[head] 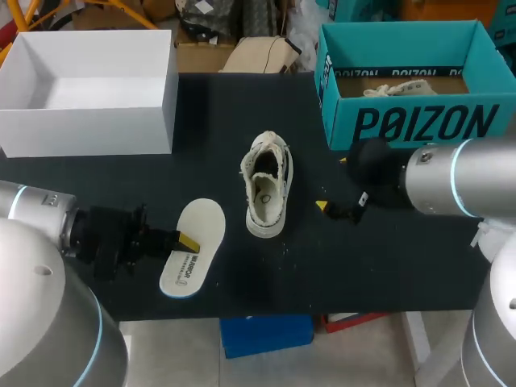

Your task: Take the shoe out of the shoebox, open the shoe tongue, remove and reinsert the insole, then place the shoe into the shoebox

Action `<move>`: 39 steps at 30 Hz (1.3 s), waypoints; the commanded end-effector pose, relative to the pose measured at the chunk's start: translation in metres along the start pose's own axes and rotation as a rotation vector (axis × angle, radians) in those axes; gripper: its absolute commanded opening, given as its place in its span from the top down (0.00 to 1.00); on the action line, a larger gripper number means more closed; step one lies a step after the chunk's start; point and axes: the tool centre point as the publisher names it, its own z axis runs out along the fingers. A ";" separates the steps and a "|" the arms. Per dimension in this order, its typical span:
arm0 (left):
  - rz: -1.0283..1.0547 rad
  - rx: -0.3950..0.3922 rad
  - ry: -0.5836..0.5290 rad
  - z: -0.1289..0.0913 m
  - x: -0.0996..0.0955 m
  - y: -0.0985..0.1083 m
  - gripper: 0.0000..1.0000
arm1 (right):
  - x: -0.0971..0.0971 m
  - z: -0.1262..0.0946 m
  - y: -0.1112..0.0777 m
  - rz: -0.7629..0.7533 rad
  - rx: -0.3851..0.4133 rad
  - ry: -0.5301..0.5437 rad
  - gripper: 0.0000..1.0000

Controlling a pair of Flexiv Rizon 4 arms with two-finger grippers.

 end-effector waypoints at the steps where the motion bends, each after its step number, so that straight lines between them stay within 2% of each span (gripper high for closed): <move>1: 0.002 -0.004 0.002 0.001 0.001 -0.001 1.00 | 0.013 0.052 0.030 -0.086 0.053 -0.108 0.00; 9: 0.002 -0.004 0.002 0.001 0.001 -0.001 1.00 | 0.017 0.081 0.033 -0.122 0.084 -0.108 0.00; 17: 0.002 -0.004 0.002 0.001 0.001 -0.001 1.00 | 0.016 0.102 0.029 -0.148 0.165 -0.159 0.00; 26: 0.002 -0.004 0.002 0.001 0.001 -0.001 1.00 | 0.018 0.128 0.038 -0.234 0.225 -0.180 0.02; 29: 0.002 -0.004 0.002 0.001 0.001 -0.001 1.00 | 0.018 0.134 0.039 -0.243 0.231 -0.183 0.12; 31: 0.002 -0.004 0.002 0.001 0.001 -0.001 1.00 | 0.017 0.139 0.038 -0.249 0.237 -0.185 0.25; 33: 0.002 -0.004 0.002 0.001 0.001 -0.001 1.00 | 0.016 0.143 0.037 -0.252 0.241 -0.186 0.27; 35: 0.002 -0.004 0.002 0.001 0.001 -0.001 1.00 | 0.015 0.147 0.036 -0.259 0.250 -0.188 0.36; 39: 0.002 -0.004 0.002 0.001 0.001 -0.001 1.00 | 0.012 0.156 0.032 -0.260 0.254 -0.183 0.38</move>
